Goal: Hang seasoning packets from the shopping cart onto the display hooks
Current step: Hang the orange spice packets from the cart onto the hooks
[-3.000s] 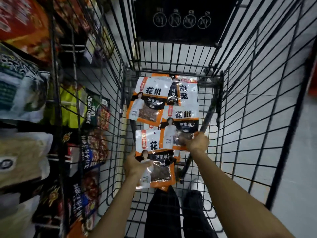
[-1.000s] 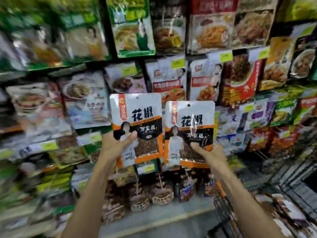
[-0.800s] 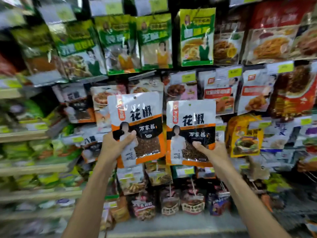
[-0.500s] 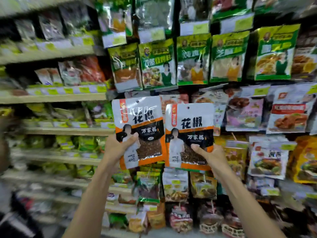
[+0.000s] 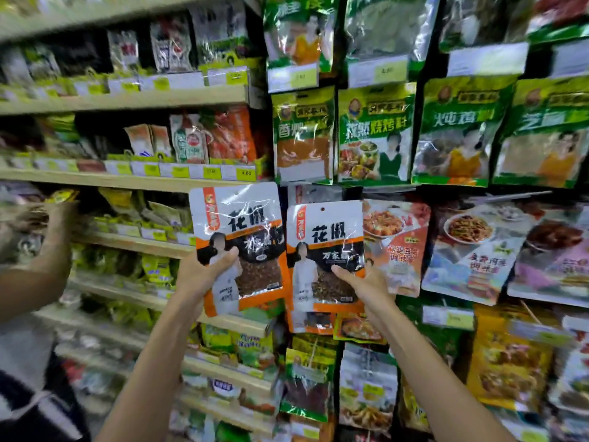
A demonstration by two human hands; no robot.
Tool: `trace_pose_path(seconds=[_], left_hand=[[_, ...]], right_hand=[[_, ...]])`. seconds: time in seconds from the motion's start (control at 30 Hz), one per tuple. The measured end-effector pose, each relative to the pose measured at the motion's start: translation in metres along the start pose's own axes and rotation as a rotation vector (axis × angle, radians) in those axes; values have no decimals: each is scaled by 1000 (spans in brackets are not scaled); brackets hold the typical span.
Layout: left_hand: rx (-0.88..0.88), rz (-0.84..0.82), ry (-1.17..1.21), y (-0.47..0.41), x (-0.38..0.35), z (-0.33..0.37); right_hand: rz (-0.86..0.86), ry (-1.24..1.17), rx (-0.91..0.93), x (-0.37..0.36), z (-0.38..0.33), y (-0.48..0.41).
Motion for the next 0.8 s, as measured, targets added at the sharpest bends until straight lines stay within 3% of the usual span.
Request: trace_pose_path(seconds=[0.3,0.53,0.8], left_hand=[[-27,-19,11,-59,-3,-16],[-16,-71,-26,-85,-10,-28],[-27,-169,69,-115,-11,-48]], right_hand=[[1,37,-32,-28,3,-85],[-7,-9,-43,-35,15,-108],[104,-25,-18,-38,18,-118]])
Point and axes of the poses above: each hand's wrist, its own y-axis away from the middle knuckle, its own x-axis out of the back of the hand, z = x × y, the point moved 6 cm from there along -y, towards the middle knuckle, and after that the axes turned 3 degrees about -z, right-handed, at the moved point
